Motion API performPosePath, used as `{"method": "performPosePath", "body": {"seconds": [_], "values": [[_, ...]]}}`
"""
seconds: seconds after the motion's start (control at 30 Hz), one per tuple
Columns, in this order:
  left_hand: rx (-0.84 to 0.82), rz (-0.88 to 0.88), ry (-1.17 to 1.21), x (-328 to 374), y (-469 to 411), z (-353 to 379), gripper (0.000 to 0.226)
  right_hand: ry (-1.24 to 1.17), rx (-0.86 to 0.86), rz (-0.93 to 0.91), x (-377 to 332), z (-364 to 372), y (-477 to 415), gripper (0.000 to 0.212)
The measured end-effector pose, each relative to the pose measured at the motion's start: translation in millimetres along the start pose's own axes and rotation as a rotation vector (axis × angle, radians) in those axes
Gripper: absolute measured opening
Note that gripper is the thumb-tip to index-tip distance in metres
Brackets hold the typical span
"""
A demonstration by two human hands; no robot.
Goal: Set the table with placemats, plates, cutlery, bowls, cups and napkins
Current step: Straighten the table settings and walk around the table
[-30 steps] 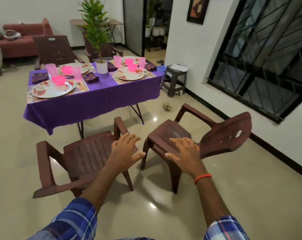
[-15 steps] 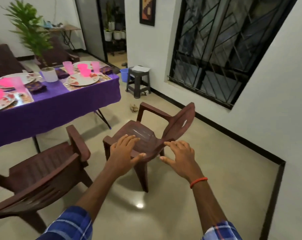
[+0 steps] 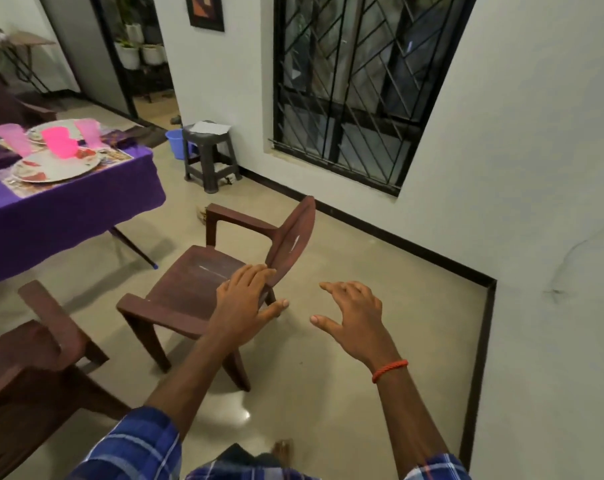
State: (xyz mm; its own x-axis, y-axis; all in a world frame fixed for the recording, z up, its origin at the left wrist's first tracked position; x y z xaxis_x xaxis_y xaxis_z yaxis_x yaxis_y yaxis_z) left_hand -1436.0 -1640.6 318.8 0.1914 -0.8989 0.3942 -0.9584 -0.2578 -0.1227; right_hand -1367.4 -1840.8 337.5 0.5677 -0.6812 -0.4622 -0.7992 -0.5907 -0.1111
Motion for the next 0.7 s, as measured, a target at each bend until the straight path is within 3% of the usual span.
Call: {"method": "performPosePath", "body": {"seconds": [0.27,0.7], "values": [[0.044,0.053,0.014,38,-123,34,0.088,0.031,-0.04,0.066,75,-22,-75,0.064],[-0.023,0.059,-0.02,44,-248,70,0.077,-0.021,-0.062,0.102,142,-35,-186,0.065]]}}
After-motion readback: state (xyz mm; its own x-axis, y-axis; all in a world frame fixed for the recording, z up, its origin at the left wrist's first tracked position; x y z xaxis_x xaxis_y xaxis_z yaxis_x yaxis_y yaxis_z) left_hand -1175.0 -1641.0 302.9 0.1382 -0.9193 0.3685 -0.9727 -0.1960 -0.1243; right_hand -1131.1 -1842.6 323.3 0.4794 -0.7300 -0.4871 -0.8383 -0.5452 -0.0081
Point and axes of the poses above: each hand's wrist, its own y-axis away from the middle knuckle, its own z-axis out of the palm, x = y × z, the point moved 10 cm from there along -y, towards the middle knuckle, and after that the axes turned 5 degrees about -y, right-handed, at the moved point
